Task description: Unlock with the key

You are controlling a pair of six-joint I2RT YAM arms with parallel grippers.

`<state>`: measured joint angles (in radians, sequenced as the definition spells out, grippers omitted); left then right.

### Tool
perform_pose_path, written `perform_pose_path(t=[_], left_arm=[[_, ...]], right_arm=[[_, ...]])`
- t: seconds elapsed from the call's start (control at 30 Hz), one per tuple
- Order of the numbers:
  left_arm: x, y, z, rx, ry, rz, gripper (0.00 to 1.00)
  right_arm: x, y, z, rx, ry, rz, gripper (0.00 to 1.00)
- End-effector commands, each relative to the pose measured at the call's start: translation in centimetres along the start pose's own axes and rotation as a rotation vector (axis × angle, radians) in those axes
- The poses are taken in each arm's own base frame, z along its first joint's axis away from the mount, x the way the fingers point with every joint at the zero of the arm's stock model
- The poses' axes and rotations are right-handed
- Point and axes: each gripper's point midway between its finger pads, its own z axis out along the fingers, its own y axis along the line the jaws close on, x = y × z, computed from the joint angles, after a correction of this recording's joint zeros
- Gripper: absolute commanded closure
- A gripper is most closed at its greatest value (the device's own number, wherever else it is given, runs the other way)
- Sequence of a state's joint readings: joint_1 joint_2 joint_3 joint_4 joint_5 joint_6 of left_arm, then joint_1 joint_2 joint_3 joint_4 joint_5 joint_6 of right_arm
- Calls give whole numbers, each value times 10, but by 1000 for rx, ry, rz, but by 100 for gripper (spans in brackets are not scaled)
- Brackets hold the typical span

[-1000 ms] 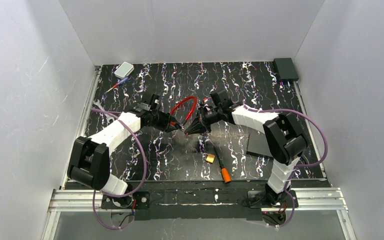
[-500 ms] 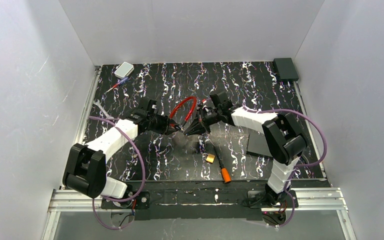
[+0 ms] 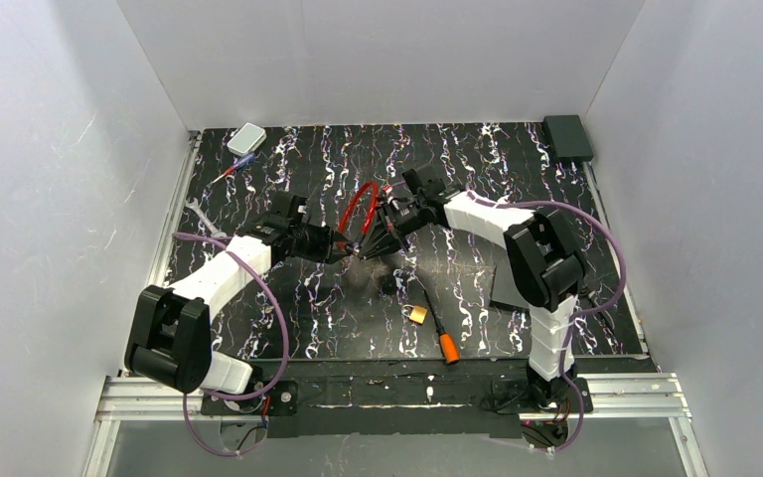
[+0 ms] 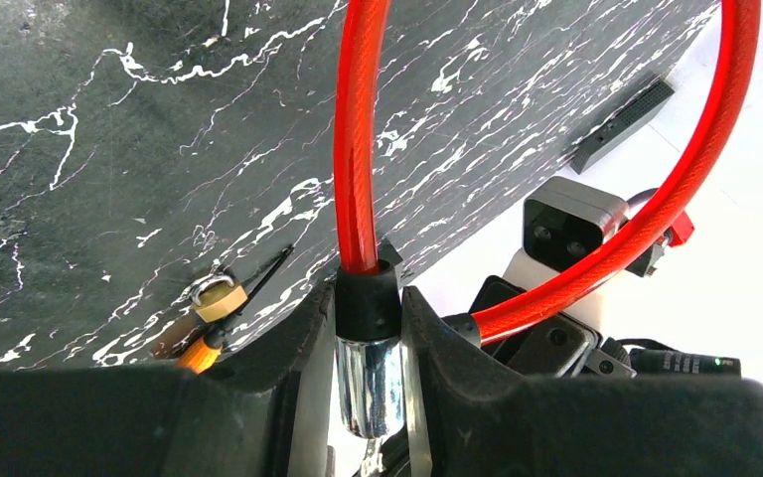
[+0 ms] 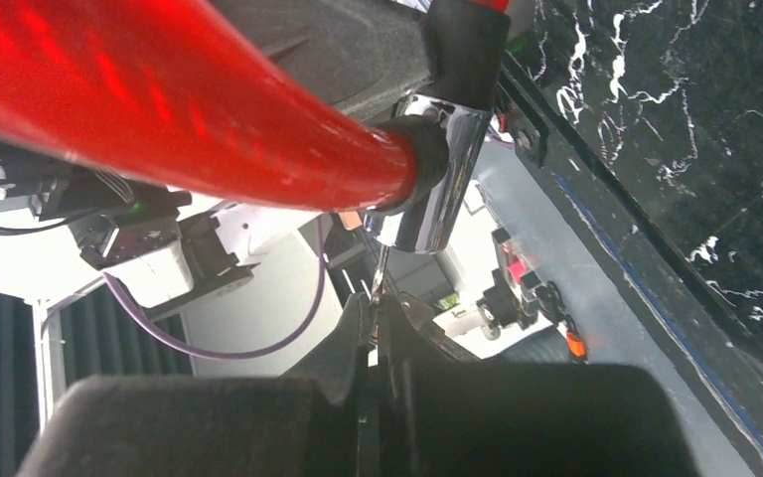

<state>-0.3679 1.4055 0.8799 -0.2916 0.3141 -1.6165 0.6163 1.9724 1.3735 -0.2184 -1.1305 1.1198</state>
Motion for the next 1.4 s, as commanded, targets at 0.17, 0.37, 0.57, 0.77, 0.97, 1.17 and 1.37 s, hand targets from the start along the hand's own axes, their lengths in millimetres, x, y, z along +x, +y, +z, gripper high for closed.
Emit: perform_pose_path(t=[0.17,0.37,0.57,0.77,0.97,1.17,1.37], left_arm=[[68,1,-42,-6,312,101,100],[68,-2,-43,-2,319,104,100],[68,-2,-45,-14,320,123,100],[71,-5,-49,-17,330,142,100],[73,-7,-50,-15,337,148,100],[72,-13,-48,20,337,146,100],[74,-15,-51,42,346,142,100]], right_arm=[[-42,-49,-14,332,-83,-175,99],[-41,-55,-22,412,-37,-229,99],[-46,-51,-24,421,-73,-248,99],[-47,-37,-22,370,-97,-286,99],[-48,-32,-19,329,-117,-263,99],[-47,-21,-9,192,-171,-174,99],[-46,0,-5,6,-234,-80,99]])
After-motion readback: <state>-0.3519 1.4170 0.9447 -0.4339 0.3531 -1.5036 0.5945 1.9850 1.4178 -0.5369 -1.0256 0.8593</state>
